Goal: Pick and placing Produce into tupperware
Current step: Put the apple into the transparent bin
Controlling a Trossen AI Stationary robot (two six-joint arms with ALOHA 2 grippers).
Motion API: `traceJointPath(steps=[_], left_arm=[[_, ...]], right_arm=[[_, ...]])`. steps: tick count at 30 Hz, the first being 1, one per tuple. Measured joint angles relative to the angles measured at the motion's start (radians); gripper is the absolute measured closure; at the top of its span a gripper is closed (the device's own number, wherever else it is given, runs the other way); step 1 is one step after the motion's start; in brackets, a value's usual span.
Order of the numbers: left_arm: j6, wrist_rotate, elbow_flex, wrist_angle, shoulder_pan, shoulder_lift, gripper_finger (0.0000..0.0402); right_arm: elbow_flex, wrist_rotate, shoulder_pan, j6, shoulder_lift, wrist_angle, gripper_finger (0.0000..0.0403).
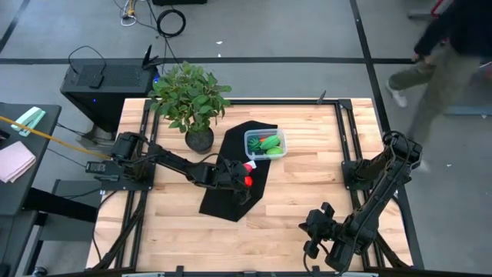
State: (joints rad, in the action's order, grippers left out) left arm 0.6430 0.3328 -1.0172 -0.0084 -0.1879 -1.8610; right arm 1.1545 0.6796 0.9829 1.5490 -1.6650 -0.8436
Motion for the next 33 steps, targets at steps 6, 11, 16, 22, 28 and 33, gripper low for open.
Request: traceJointPath(steps=[6,11,16,22,28,33], left_arm=[[0.0,-0.004,0.0,0.0,0.0,0.0,0.012],[0.0,-0.009,0.0,0.029,0.0,0.0,0.0124],[0.0,-0.009,0.0,0.111,0.0,0.0,0.0122],[-0.001,-0.018,-0.003,0.189,0.0,0.0,0.0125],[-0.058,-0.023,-0.062,0.188,0.0,0.0,0.0122],[-0.156,-0.023,-0.14,0.189,0.0,0.0,0.0126]], right_arm=[[0.0,0.0,0.0,-0.005,0.0,0.0,0.0392],[0.0,0.0,0.0,-0.007,0.0,0.0,0.0392],[0.0,0.0,0.0,-0.007,0.0,0.0,0.0392],[0.0,0.0,0.0,-0.007,0.0,0.0,0.0392],[0.0,0.0,0.0,-0.007,0.0,0.0,0.0392],[0.0,0.0,0.0,-0.007,0.0,0.0,0.0392]])
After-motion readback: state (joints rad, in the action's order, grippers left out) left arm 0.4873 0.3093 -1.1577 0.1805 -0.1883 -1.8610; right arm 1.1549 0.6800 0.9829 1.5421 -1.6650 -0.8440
